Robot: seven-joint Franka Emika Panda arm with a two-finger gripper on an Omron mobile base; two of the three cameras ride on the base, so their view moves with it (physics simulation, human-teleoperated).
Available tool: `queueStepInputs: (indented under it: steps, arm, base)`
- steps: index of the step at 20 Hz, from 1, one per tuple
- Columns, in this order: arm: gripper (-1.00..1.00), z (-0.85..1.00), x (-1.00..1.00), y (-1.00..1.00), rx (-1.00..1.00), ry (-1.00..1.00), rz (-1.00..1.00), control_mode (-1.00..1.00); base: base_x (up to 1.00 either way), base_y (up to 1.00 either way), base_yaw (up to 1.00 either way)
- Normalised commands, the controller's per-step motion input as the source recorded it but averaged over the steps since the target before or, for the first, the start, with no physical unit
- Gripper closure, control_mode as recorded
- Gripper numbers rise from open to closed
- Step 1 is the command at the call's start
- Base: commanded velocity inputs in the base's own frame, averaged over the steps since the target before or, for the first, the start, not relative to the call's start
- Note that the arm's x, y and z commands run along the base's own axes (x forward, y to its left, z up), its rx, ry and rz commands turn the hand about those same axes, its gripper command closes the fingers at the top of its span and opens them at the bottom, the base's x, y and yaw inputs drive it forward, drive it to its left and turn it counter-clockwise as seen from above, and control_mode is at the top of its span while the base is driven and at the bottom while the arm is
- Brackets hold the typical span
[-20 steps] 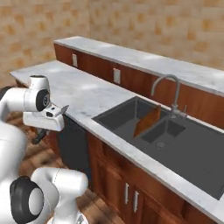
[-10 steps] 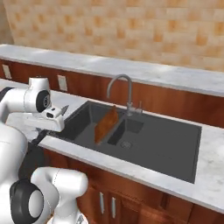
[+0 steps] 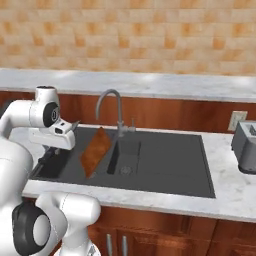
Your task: Move the cutting board and knife to the sink. Then move spray from the cabinet to the counter.
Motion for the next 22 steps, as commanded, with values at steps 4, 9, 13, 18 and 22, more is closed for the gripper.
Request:
queueStepInputs:
  steps: [4,9,13,18,22]
  arm:
    - [1.00,0.00,0.00,0.00,0.00,0.00,0.00,1.00]
    - [1.00,0.00,0.00,0.00,0.00,0.00,0.00,1.00]
    - [1.00,-0.21,0.23,0.11,0.00,0.09,-0.18,-1.00]
    - [1.00,-0.37,0.42,0.18,0.00,0.08,-0.03,-1.00]
    - [1.00,-0.49,0.69,0.43,-0.03,0.06,0.00,-1.00]
  base:
    - [0.50,0.33,-0.39]
    - [0.51,0.24,-0.31]
    - [0.09,0.06,-0.07]
    - [0.00,0.00,0.00]
    - [0.00,0.00,0.00]
